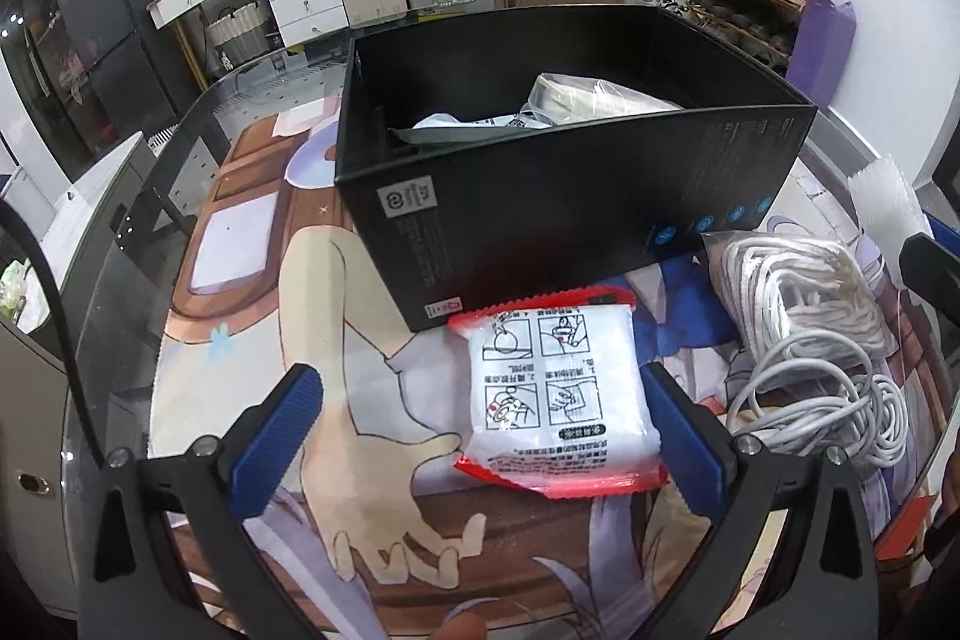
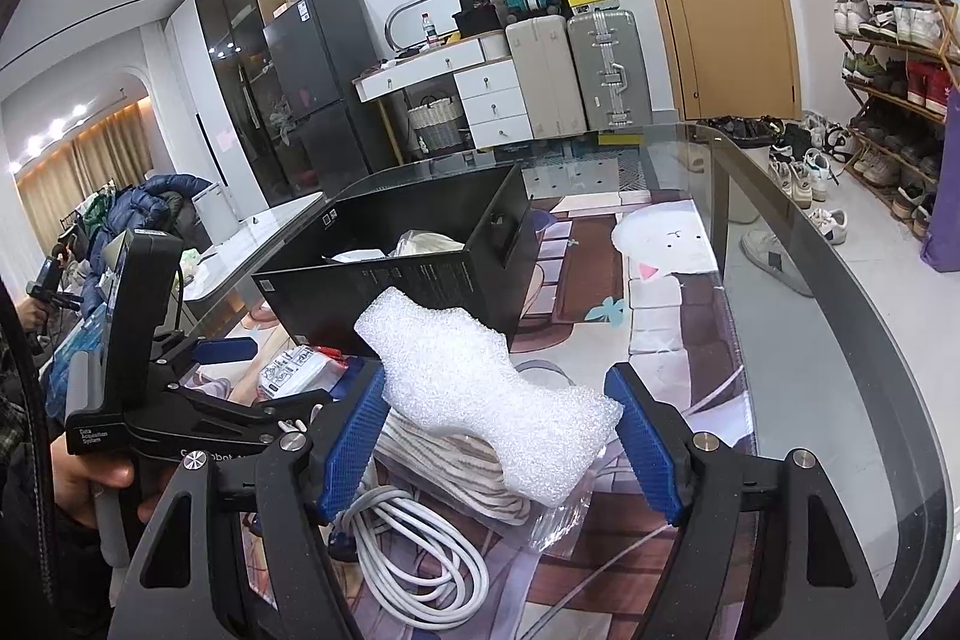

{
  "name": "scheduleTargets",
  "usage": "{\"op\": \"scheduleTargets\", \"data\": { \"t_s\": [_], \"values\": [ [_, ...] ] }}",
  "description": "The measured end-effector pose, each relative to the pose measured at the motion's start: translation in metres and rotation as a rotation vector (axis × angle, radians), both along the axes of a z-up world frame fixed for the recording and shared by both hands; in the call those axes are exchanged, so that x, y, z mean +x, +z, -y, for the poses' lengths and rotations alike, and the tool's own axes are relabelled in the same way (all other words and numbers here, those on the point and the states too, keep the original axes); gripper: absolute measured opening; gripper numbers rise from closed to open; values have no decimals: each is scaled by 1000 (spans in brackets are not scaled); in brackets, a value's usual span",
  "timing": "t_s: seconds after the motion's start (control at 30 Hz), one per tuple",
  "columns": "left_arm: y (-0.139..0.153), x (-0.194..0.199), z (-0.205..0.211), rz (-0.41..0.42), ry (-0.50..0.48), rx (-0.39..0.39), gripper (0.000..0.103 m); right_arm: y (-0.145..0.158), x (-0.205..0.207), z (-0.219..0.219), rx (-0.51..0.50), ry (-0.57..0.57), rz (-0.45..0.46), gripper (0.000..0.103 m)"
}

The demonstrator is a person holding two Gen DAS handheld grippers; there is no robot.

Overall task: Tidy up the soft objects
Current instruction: 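Grasp the white foam sheet with the right gripper while the left grasps the red-white packet, then carry the foam sheet with the right gripper while the left carries the packet over the box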

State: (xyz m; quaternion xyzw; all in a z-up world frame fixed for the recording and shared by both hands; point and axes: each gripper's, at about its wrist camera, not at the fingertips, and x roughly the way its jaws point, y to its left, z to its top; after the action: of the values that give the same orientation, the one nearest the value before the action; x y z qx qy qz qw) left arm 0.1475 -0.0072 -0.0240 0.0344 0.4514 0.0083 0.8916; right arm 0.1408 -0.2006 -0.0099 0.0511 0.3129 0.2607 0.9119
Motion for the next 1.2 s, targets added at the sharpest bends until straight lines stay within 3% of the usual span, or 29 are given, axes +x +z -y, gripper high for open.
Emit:
{"op": "scheduleTargets", "data": {
  "t_s": [0.13,0.23,0.33,0.4,0.43,1.2],
  "values": [
    [-4,2,-14,-27,20,-88,103,0,0,0,-1,2,0,76],
    [-3,-1,-13,-13,1,-85,101,-1,0,-1,-5,4,-1,76],
    [0,-9,-9,22,-44,-85,81,-2,0,-2,-8,7,0,76],
    [2,-16,-3,42,-82,-81,58,-2,-1,-3,-6,11,-2,76],
    [4,-18,-2,47,-95,-80,52,-2,0,-3,-4,13,-3,76],
    [35,-43,-9,145,-102,-179,47,-4,-1,-12,-36,20,14,76]
  ]
}}
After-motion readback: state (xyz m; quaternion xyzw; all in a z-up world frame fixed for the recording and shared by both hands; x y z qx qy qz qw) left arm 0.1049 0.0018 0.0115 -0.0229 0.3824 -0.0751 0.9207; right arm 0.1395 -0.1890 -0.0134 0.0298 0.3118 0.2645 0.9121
